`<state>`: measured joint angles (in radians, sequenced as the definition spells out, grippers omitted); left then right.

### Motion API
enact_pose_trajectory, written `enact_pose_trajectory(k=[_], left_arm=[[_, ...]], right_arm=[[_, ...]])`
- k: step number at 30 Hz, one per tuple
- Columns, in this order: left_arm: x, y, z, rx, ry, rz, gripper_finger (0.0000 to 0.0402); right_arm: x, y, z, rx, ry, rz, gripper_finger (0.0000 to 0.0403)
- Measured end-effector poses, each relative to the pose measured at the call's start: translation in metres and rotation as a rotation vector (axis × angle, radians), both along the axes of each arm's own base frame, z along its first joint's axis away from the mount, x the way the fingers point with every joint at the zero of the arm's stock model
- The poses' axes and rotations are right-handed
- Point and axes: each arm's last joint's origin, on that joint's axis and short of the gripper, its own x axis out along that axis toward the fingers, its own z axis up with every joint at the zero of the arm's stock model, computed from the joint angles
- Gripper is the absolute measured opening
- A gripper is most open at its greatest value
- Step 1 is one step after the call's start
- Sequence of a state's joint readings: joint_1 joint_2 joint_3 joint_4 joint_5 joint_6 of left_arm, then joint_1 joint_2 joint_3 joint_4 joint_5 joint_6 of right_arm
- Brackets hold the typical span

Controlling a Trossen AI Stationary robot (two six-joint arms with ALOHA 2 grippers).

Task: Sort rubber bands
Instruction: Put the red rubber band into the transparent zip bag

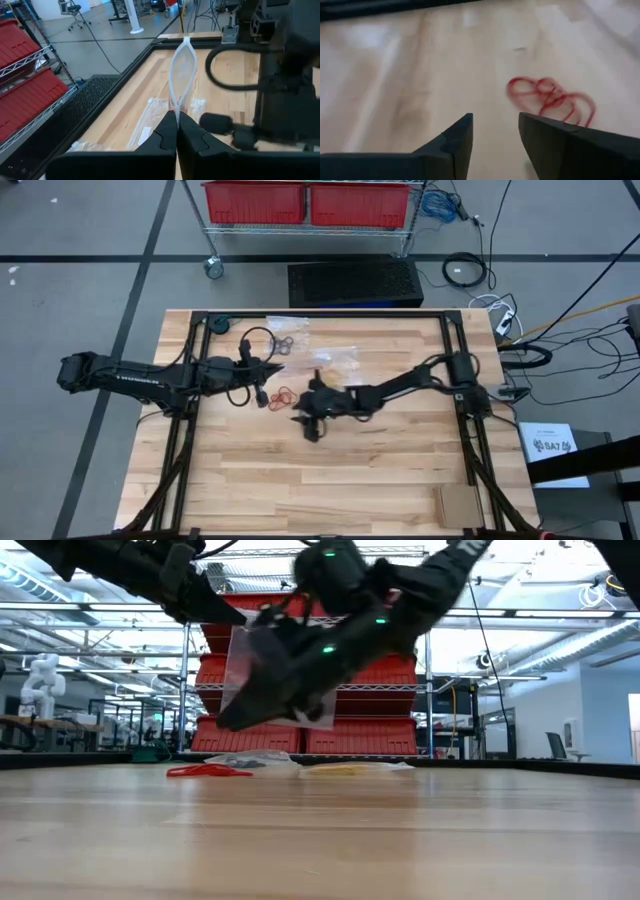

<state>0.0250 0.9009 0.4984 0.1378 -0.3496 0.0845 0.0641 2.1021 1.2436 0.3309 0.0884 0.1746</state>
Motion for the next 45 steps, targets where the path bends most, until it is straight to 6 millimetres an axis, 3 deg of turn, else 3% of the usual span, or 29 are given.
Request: enact_pose_trajectory(k=[7, 11, 15, 22, 30, 34, 41, 45], left_arm=[[0.000, 0.000, 0.000, 0.001, 0.002, 0.000, 0.0000], [0.000, 0.000, 0.000, 0.001, 0.002, 0.000, 0.0000], [0.000, 0.000, 0.000, 0.002, -0.001, 0.000, 0.0000], [0.000, 0.000, 0.000, 0.007, 0.001, -0.002, 0.0000], [0.000, 0.000, 0.000, 0.007, 0.001, -0.002, 0.0000], [0.000, 0.000, 0.000, 0.006, 0.004, -0.002, 0.0000], [0.000, 0.000, -0.001, 0.006, 0.011, -0.002, 0.0000], [0.000, 0.000, -0.001, 0.006, 0.013, -0.002, 0.0000]], right_arm=[[0.028, 0.000, -0.014, -0.140, 0.102, 0.030, 0.0161], [0.035, -0.005, -0.032, -0.191, 0.139, -0.039, 0.0152], [0.036, -0.013, -0.035, -0.236, 0.141, -0.115, 0.0137], [0.036, -0.028, -0.036, -0.222, 0.151, -0.141, 0.0095], [0.036, -0.026, -0.036, -0.225, 0.157, -0.136, 0.0006], [0.033, -0.015, -0.022, -0.231, 0.157, -0.107, 0.0002], [0.026, 0.000, 0.027, -0.267, 0.090, -0.061, 0.0000], [0.018, 0.002, 0.039, -0.276, 0.133, -0.047, 0.0000]])
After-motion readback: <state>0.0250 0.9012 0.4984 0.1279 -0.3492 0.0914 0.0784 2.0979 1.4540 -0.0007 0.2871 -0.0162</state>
